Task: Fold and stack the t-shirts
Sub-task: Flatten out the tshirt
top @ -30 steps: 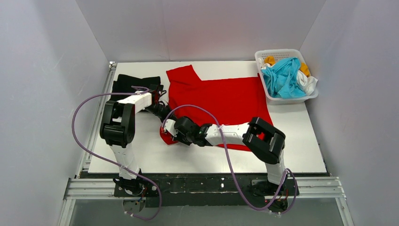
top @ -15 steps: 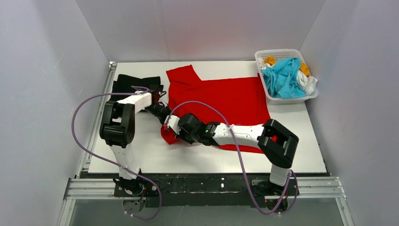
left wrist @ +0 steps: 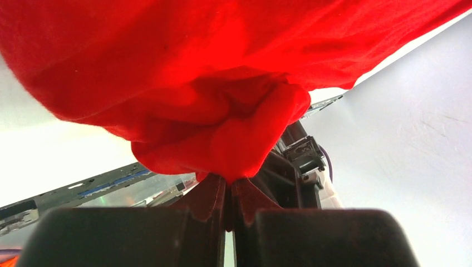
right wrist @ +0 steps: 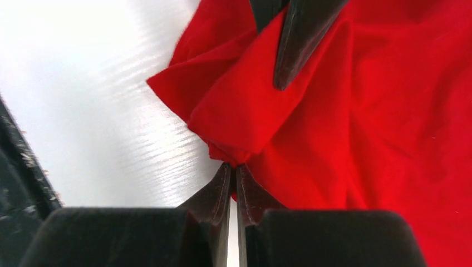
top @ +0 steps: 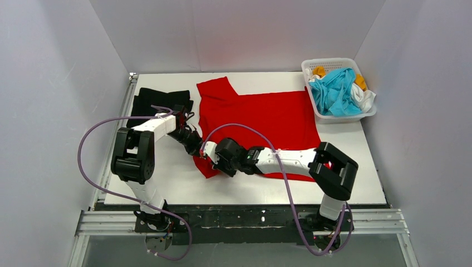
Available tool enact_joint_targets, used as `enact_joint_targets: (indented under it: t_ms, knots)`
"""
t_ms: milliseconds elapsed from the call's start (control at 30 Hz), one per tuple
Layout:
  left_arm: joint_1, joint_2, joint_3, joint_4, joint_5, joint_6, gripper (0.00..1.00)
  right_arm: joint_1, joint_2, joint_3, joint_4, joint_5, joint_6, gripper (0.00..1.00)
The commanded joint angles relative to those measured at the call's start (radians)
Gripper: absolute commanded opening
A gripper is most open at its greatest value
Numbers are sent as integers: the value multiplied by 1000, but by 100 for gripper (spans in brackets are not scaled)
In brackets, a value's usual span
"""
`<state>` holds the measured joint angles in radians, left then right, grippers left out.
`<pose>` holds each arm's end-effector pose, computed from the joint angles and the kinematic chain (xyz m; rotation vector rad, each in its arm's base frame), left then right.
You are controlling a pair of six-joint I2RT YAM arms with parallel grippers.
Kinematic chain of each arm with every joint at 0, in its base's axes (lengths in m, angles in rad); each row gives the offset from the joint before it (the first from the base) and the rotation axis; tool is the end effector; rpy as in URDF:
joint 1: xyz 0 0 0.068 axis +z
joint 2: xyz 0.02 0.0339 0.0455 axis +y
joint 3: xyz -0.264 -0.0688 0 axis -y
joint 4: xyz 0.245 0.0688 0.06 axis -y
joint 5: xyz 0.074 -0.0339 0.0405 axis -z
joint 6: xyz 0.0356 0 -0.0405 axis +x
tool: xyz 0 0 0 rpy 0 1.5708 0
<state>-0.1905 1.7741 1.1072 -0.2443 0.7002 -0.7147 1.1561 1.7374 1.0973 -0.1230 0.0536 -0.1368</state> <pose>0.3540 -0.0916 0.1877 -0.3570 2.5752 -1.2333 0.1530 0.3427 0.1999 -1.4091 1.9125 0.4397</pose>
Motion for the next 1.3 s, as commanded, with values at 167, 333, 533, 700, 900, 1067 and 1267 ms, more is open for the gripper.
enact_joint_targets:
  t_ms: [167, 333, 533, 700, 900, 1067, 1267]
  knots:
    - [6, -39, -35, -125, -7, 22, 0, 1, 35, 24, -33, -13, 30, 23]
    - [7, -42, -40, -125, -10, 24, 0, 1, 15, 8, -27, -9, 46, 19]
    - [7, -50, -42, -128, -11, 24, 0, 1, -13, 8, -59, -32, 57, 24]
    - [7, -48, -39, -133, -18, 29, 0, 1, -28, 5, -78, -24, 60, 26]
    - [7, -41, -37, -139, -22, 31, 0, 1, -19, 7, -88, -38, 71, 28]
    - [7, -40, -30, -153, -34, 40, 0, 1, -7, 14, -104, -42, 81, 31]
    - [7, -44, -29, -157, -37, 42, 0, 1, -2, 12, -89, -39, 90, 30]
